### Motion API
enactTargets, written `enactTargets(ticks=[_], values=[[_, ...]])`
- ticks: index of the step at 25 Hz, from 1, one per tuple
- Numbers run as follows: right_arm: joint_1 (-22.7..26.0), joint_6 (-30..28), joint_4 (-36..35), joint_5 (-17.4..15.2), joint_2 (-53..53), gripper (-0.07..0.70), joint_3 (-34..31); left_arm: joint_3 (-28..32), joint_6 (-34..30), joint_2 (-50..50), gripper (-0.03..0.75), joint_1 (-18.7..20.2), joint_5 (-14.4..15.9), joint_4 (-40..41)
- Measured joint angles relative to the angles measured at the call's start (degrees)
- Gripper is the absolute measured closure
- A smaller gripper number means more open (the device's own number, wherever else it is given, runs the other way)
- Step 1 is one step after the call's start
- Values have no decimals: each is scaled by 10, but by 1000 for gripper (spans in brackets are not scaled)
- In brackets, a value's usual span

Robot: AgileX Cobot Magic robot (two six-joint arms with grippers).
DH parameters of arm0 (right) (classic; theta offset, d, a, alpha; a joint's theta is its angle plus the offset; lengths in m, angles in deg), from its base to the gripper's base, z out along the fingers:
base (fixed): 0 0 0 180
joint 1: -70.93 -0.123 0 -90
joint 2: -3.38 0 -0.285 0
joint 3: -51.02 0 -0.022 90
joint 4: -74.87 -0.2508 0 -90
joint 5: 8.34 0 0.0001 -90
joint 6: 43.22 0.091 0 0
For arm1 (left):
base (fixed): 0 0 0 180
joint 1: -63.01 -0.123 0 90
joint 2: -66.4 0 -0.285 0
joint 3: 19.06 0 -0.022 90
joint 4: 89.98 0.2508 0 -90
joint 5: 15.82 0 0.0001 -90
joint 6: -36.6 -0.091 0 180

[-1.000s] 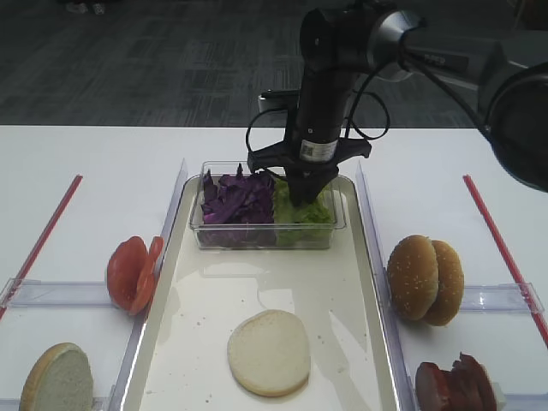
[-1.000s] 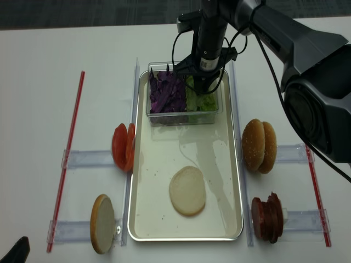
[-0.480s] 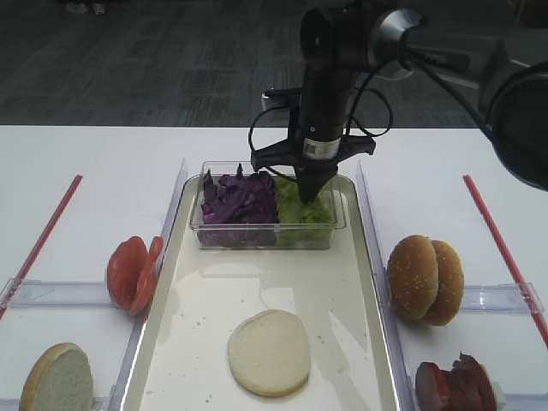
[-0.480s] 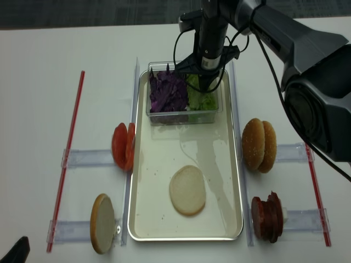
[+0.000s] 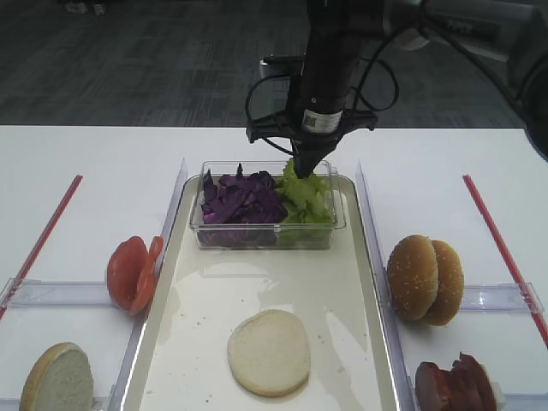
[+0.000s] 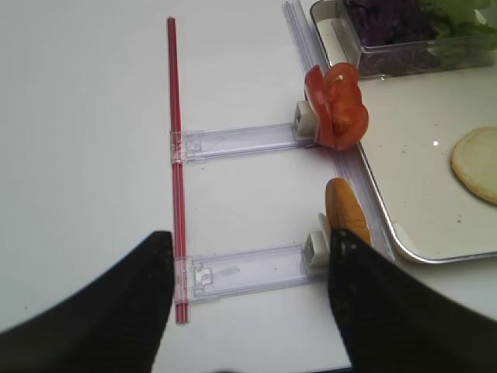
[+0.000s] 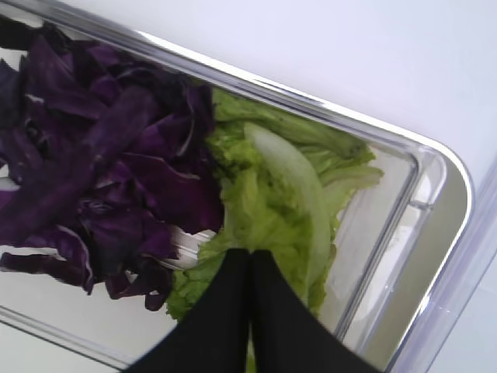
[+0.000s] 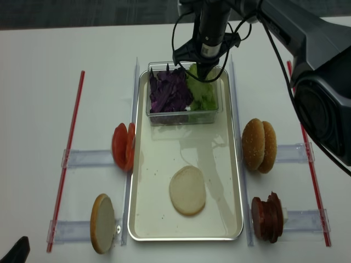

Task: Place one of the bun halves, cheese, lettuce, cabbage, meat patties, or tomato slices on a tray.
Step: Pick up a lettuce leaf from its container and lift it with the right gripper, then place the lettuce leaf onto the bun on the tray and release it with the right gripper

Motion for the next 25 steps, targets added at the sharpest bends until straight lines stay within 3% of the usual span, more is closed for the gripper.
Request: enactTargets(ticks=[11,20,25], values=[[0,0,-20,-1,24,602,-3,0,0,0,300,0,0,0],[-2,-7,-37,-1,75,602,-53,0,0,0,300,0,0,0],[-28,-10,-24,-1,102,602,-84,0,0,0,300,0,0,0]])
